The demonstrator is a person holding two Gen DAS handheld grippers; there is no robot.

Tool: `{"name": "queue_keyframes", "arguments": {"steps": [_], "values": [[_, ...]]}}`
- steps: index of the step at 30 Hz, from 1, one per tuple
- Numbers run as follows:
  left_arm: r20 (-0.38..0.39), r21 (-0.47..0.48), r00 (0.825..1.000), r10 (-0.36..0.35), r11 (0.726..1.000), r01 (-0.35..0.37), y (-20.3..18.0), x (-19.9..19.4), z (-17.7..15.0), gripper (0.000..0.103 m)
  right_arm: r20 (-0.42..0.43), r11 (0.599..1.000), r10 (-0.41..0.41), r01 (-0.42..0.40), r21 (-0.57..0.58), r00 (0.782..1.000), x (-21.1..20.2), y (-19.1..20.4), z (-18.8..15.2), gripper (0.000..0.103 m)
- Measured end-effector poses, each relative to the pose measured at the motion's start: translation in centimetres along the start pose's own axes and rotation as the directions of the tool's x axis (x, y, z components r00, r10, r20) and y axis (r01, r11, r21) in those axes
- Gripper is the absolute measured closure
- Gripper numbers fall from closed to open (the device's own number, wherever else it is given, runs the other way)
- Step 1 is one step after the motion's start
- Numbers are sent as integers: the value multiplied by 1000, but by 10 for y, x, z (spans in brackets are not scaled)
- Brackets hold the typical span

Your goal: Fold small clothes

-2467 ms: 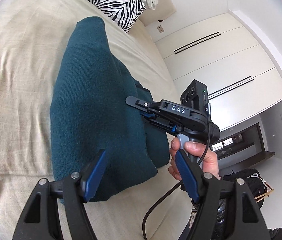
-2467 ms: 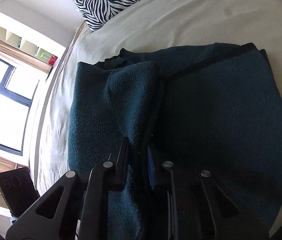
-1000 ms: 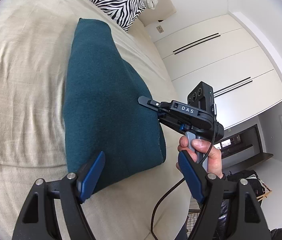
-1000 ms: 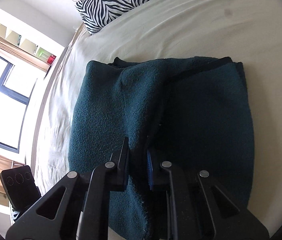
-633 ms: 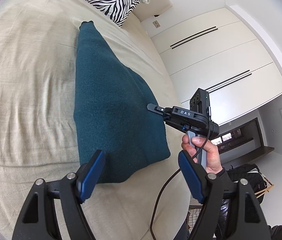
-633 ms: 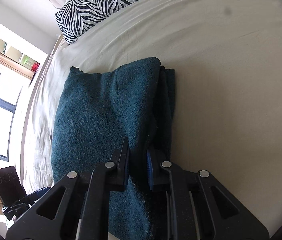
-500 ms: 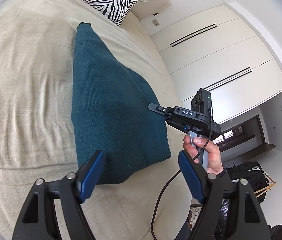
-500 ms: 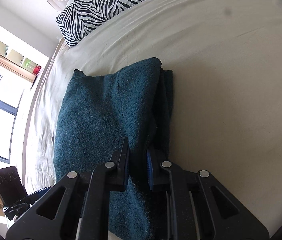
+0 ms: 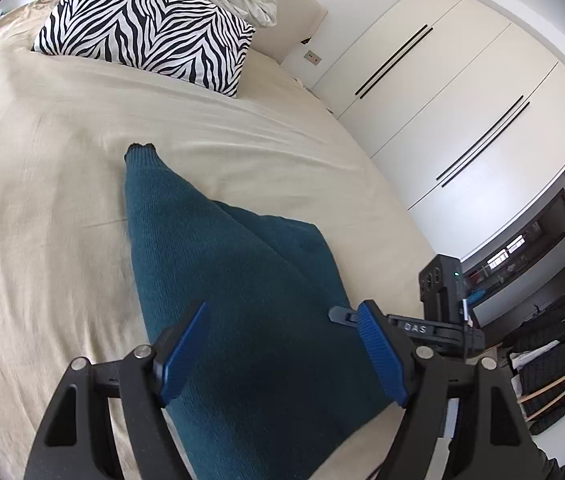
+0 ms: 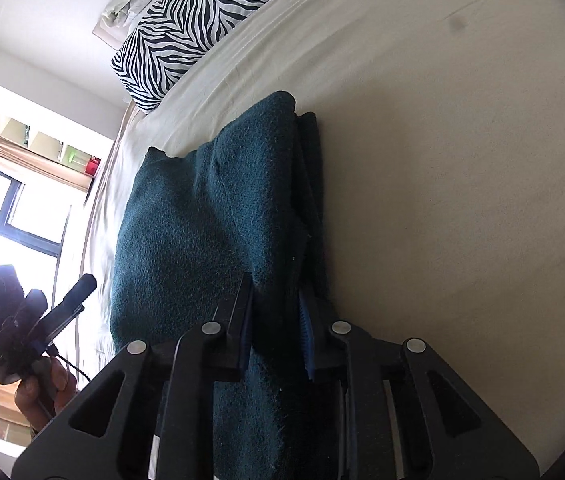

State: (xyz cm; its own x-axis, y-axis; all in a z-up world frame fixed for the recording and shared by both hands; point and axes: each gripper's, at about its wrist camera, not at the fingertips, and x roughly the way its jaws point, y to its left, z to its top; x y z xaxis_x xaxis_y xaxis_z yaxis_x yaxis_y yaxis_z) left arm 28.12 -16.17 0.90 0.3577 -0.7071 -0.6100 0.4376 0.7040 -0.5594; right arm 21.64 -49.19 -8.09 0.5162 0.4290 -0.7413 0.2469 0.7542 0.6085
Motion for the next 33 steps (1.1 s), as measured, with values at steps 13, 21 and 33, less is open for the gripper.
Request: {"name": "queue_keyframes", "arguments": {"steps": [13, 21, 33], "values": [[-148, 130, 958, 245, 965, -227, 21, 75, 2, 28, 114, 998, 31, -25, -52, 993, -11, 50, 68, 41], [-205, 155, 939, 275, 957, -246, 20, 94, 3, 23, 96, 988, -98, 109, -114, 991, 56, 50, 77, 42], [-162, 203, 937, 310, 940, -276, 14, 90, -8, 21, 125, 991, 49, -33, -127, 991, -20, 49, 31, 42]]}}
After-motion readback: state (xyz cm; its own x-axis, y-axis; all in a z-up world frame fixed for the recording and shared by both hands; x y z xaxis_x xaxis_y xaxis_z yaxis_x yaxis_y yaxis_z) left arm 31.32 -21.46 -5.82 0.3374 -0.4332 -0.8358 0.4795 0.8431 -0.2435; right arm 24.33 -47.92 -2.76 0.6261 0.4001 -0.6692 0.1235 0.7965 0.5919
